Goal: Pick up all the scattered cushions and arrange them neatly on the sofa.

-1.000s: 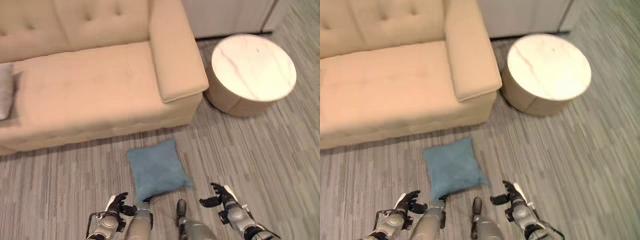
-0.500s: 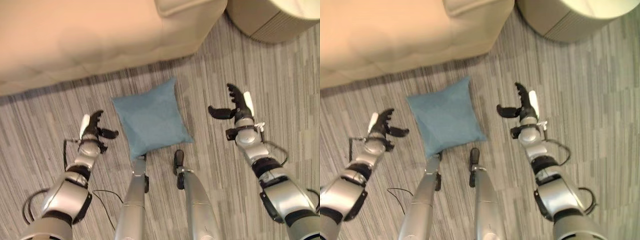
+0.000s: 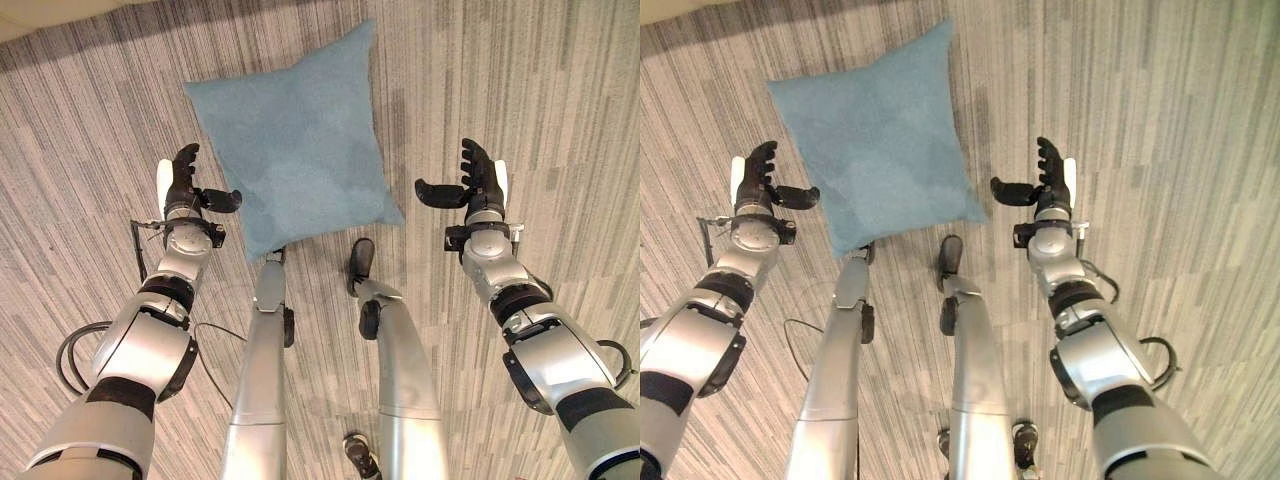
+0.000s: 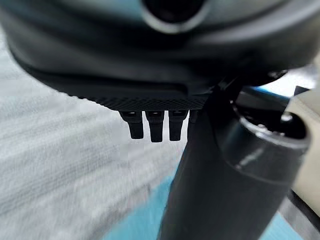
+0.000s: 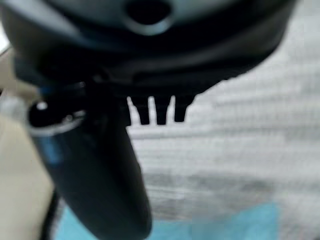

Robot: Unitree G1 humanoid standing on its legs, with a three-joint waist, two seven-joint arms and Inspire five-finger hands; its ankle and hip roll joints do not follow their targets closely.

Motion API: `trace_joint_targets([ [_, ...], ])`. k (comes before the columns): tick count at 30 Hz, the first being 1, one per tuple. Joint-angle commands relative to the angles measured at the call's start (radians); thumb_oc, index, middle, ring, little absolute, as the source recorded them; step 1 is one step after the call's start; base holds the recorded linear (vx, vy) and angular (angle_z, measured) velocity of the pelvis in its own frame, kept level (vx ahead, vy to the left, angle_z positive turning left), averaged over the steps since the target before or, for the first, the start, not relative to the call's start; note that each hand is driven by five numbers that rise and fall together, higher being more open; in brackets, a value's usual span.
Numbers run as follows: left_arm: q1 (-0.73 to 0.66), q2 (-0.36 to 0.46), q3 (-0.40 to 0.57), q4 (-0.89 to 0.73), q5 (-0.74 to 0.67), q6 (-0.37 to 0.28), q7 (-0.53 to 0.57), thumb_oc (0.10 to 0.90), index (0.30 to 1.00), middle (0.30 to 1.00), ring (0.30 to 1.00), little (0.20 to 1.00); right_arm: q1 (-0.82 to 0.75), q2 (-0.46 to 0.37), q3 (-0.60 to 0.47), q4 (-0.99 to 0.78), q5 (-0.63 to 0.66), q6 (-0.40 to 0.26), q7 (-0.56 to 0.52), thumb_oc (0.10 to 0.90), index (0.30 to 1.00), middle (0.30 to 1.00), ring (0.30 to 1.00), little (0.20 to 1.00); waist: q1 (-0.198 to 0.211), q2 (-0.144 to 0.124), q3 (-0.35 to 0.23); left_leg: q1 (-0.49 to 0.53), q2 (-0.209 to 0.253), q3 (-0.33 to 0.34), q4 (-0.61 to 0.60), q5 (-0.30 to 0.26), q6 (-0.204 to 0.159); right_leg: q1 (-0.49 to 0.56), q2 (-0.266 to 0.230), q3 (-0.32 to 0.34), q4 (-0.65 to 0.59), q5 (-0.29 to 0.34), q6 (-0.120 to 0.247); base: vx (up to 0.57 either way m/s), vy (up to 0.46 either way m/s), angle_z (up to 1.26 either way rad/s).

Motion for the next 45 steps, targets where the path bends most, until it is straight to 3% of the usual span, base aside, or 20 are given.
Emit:
trace_joint_targets([
  [1,-0.002,0.027,0.048,0.050,0.008,-0.056,0.110,0.800,0.900,0.900,0.900,0.900,0.003,-0.025,0.001,-0.046,0.059,-0.089,-0.015,0.800,0.900,0.900,0.900,0.900,0.011,0.038,-0.043,-0.038,-0.011,0.014,0.154,-0.205,0.048,0.016,0.017,0.051,-0.053,0.036,0.074,0.08,-0.003,0.04],
  [4,-0.042,-0.015,0.025,0.104,-0.061,-0.020,0.002,0.800,0.900,0.900,0.900,0.900,-0.064,-0.003,0.057,-0.074,0.108,-0.075,0.057,0.800,0.900,0.900,0.900,0.900,0.015,0.054,-0.041,-0.156,-0.022,0.025,0.257,-0.222,0.051,-0.096,0.008,0.057,0.048,0.007,0.066,0.09,0.014,0.03],
  [6,-0.062,-0.077,0.021,0.138,-0.132,0.002,-0.095,0.800,0.900,0.900,0.900,0.900,-0.088,0.029,0.119,-0.085,0.123,-0.041,0.121,0.800,0.900,0.900,0.900,0.900,0.018,0.055,-0.019,-0.158,-0.020,0.038,0.249,-0.219,0.049,-0.107,0.002,0.066,0.062,0.007,0.063,0.04,0.007,0.04],
  [12,-0.097,-0.163,-0.031,0.111,-0.271,0.029,-0.282,0.800,0.900,0.900,0.900,0.900,-0.139,0.064,0.247,-0.096,0.144,0.035,0.254,0.800,0.900,0.900,0.900,0.900,0.019,0.065,-0.004,-0.158,-0.025,0.045,0.212,-0.196,0.047,-0.113,-0.002,0.068,0.042,0.023,0.068,0.00,-0.004,0.04],
  [13,-0.112,-0.209,-0.062,0.101,-0.309,0.054,-0.348,0.800,0.900,0.900,0.900,0.900,-0.148,0.096,0.303,-0.086,0.135,0.083,0.308,0.800,0.900,0.900,0.900,0.900,0.020,0.069,-0.005,-0.158,-0.025,0.046,0.194,-0.185,0.045,-0.117,0.002,0.068,0.031,0.027,0.069,0.00,0.015,-0.03],
  [17,-0.125,-0.259,-0.103,0.066,-0.375,0.065,-0.412,0.800,0.900,0.900,0.900,0.900,-0.175,0.136,0.398,-0.040,0.096,0.136,0.363,0.800,0.900,0.900,0.900,0.900,0.022,0.069,-0.017,-0.158,-0.026,0.039,0.163,-0.169,0.041,-0.116,0.006,0.064,0.003,0.038,0.074,0.00,0.000,0.00],
  [18,-0.110,-0.288,-0.133,0.042,-0.410,0.081,-0.455,0.417,0.326,0.326,0.326,0.326,-0.175,0.153,0.437,-0.020,0.062,0.157,0.383,0.400,0.300,0.300,0.300,0.300,0.021,0.068,-0.025,-0.158,-0.026,0.040,0.150,-0.160,0.039,-0.114,0.009,0.061,-0.013,0.044,0.076,0.00,0.000,0.00],
  [20,-0.089,-0.320,-0.161,0.024,-0.426,0.099,-0.499,0.400,0.300,0.300,0.300,0.300,-0.160,0.176,0.441,-0.003,0.043,0.162,0.392,0.400,0.300,0.300,0.300,0.300,0.018,0.069,-0.037,-0.158,-0.028,0.039,0.140,-0.151,0.039,-0.114,0.011,0.057,-0.025,0.048,0.078,0.00,0.000,0.00],
  [26,-0.048,-0.371,-0.145,-0.007,-0.462,0.075,-0.483,0.400,0.300,0.300,0.300,0.300,-0.122,0.223,0.393,0.006,0.020,0.131,0.341,0.400,0.300,0.300,0.300,0.300,0.020,0.072,-0.066,-0.157,-0.030,0.032,0.108,-0.136,0.038,-0.107,0.024,0.045,-0.065,0.061,0.080,-0.01,0.010,-0.04],
  [32,-0.037,-0.321,-0.070,-0.134,-0.444,-0.041,-0.351,0.400,0.300,0.300,0.300,0.300,-0.113,0.184,0.286,-0.130,-0.080,0.032,0.178,0.400,0.300,0.300,0.300,0.300,0.024,0.071,-0.080,-0.116,-0.022,0.015,0.037,-0.110,0.031,-0.053,0.033,0.028,-0.148,0.093,0.095,-0.04,0.016,-0.06],
  [36,-0.017,-0.268,-0.050,-0.344,-0.401,-0.128,-0.274,0.400,0.300,0.300,0.300,0.300,-0.091,0.104,0.204,-0.318,-0.164,-0.034,0.079,0.400,0.300,0.300,0.300,0.300,0.029,0.072,-0.076,-0.006,-0.014,0.003,-0.058,-0.089,0.024,0.051,0.034,0.009,-0.227,0.113,0.106,-0.06,0.001,-0.02],
  [40,0.101,-0.218,-0.010,-0.662,-0.310,-0.209,-0.203,0.400,0.300,0.300,0.300,0.300,0.003,0.036,0.085,-0.589,-0.331,-0.086,-0.018,0.400,0.300,0.300,0.300,0.300,0.029,0.063,-0.081,0.187,-0.004,-0.014,-0.191,-0.073,0.010,0.229,0.027,-0.001,-0.364,0.147,0.116,-0.03,0.026,0.02],
  [42,0.159,-0.219,0.001,-0.736,-0.282,-0.216,-0.203,0.400,0.300,0.300,0.300,0.300,0.067,0.026,0.042,-0.670,-0.365,-0.091,-0.022,0.400,0.300,0.300,0.300,0.300,0.033,0.059,-0.088,0.273,-0.003,-0.015,-0.248,-0.038,0.005,0.310,0.026,-0.011,-0.434,0.187,0.108,-0.04,0.049,-0.03],
  [45,0.245,-0.217,-0.001,-0.825,-0.236,-0.217,-0.216,0.400,0.300,0.300,0.300,0.300,0.192,0.033,-0.008,-0.749,-0.400,-0.093,-0.012,0.400,0.300,0.300,0.300,0.300,0.034,0.055,-0.118,0.411,-0.007,-0.022,-0.295,-0.043,0.003,0.447,0.023,-0.023,-0.516,0.200,0.107,0.04,0.032,-0.05],
])
